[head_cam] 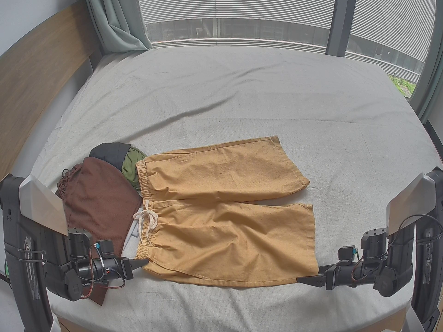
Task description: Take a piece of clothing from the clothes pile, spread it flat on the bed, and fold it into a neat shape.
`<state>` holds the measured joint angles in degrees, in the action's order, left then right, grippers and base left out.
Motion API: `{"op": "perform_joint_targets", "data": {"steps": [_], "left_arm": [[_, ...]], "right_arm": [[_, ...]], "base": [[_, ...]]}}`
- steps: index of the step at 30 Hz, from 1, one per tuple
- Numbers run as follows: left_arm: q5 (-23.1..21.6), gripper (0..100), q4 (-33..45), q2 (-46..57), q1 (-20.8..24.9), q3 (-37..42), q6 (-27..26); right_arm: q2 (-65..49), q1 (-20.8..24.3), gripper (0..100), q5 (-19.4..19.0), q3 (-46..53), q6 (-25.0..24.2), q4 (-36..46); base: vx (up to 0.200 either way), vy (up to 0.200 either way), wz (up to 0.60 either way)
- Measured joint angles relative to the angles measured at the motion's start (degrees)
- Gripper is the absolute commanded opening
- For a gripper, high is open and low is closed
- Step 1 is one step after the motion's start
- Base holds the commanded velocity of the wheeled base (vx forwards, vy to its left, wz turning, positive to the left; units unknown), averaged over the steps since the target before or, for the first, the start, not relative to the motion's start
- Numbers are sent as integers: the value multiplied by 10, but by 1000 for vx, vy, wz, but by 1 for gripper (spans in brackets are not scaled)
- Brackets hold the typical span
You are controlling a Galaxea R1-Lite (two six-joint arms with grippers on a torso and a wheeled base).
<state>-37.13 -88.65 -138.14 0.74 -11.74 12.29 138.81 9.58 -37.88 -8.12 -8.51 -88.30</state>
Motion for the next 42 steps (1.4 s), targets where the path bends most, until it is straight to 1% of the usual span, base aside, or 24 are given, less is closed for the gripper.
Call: {"op": "perform_joint_targets", "data": {"steps": [1,2,9,21,24,28,30,34,36,38,42], "left_arm": [[0,0,0,0,0,-1,0],[0,0,0,-1,0,-2,0],[-1,0,0,-5,-1,-10,0],[-14,0,0,-3,-4,-15,5],[-26,0,0,6,-9,-12,26],[-56,0,0,27,-18,1,74],[-65,0,1,37,-23,12,81],[-67,0,3,47,-28,25,79],[-67,0,3,49,-29,30,76],[-67,0,2,51,-30,39,68],[-73,0,1,55,-32,48,52]], "right_arm": [[1,0,100,0,0,0,0],[1,-1,0,0,0,1,0],[4,-2,0,0,5,2,0],[4,-3,0,1,7,3,0],[4,-3,0,0,12,3,0],[4,-2,0,0,19,4,0],[3,-2,0,0,22,5,0],[1,0,0,0,33,17,0],[0,-1,0,-1,37,30,0],[-1,-1,0,-8,40,42,0],[-3,-3,0,-27,44,47,0]], "base": [[0,0,0],[0,0,0],[0,0,0],[0,0,0],[0,0,0],[0,0,0],[0,0,0],[0,0,0],[0,0,0],[0,0,0],[0,0,0]]}}
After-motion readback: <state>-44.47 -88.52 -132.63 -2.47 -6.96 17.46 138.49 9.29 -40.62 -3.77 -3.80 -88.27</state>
